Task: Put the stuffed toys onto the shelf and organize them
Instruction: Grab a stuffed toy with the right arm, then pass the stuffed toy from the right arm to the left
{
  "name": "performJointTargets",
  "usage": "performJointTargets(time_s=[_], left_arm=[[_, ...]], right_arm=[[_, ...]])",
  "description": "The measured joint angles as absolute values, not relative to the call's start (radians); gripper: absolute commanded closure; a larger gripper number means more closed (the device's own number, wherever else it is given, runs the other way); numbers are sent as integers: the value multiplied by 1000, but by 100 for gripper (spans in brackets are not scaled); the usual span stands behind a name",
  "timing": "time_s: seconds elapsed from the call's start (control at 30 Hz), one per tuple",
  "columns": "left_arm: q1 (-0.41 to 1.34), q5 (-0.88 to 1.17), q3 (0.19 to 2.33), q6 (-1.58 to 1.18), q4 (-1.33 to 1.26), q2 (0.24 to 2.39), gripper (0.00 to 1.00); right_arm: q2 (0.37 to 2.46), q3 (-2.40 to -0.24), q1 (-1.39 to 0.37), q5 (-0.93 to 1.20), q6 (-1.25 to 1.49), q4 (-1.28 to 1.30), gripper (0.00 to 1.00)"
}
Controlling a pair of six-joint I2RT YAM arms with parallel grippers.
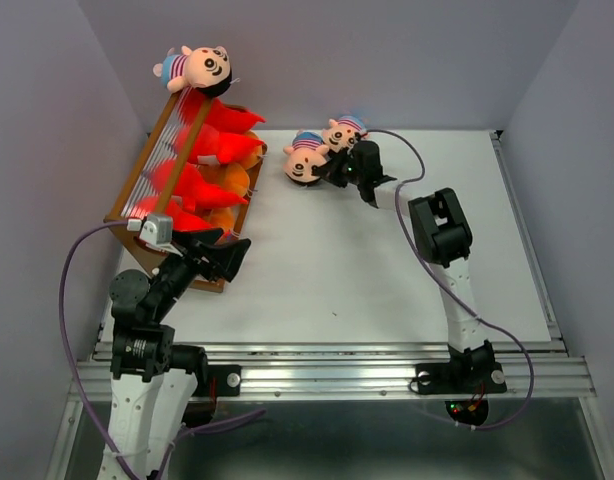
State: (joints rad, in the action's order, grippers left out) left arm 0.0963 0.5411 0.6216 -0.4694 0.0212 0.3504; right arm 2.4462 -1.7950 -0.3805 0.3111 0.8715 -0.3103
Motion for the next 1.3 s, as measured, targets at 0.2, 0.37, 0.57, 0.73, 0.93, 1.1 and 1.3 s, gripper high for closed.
performJointTargets(time_s=[0.2, 0.37, 0.57, 0.73, 0.93, 1.1, 1.3], left_arm=[[96, 566, 618, -477, 19, 352, 1], [96, 617, 625, -476, 8, 399, 2], [104, 680, 633, -472, -20, 467, 2], [155, 694, 634, -487, -59, 477, 3], [376, 612, 628, -507, -101, 479, 4], [629, 480, 628, -503, -130, 551, 4], [843, 291, 643, -464, -131, 730, 4]], right_arm=[[2309, -1560, -366, 376, 859, -388, 99], [2012, -1282, -339, 503, 743, -406, 99], [1599, -1029, -313, 703, 513, -368, 100], [1446, -978, -236, 916, 303, -178, 99], [1431, -991, -155, 1031, -36, 251, 99], [1431, -1028, -151, 1055, -305, 569, 99], [1430, -1054, -150, 1039, -473, 752, 99]])
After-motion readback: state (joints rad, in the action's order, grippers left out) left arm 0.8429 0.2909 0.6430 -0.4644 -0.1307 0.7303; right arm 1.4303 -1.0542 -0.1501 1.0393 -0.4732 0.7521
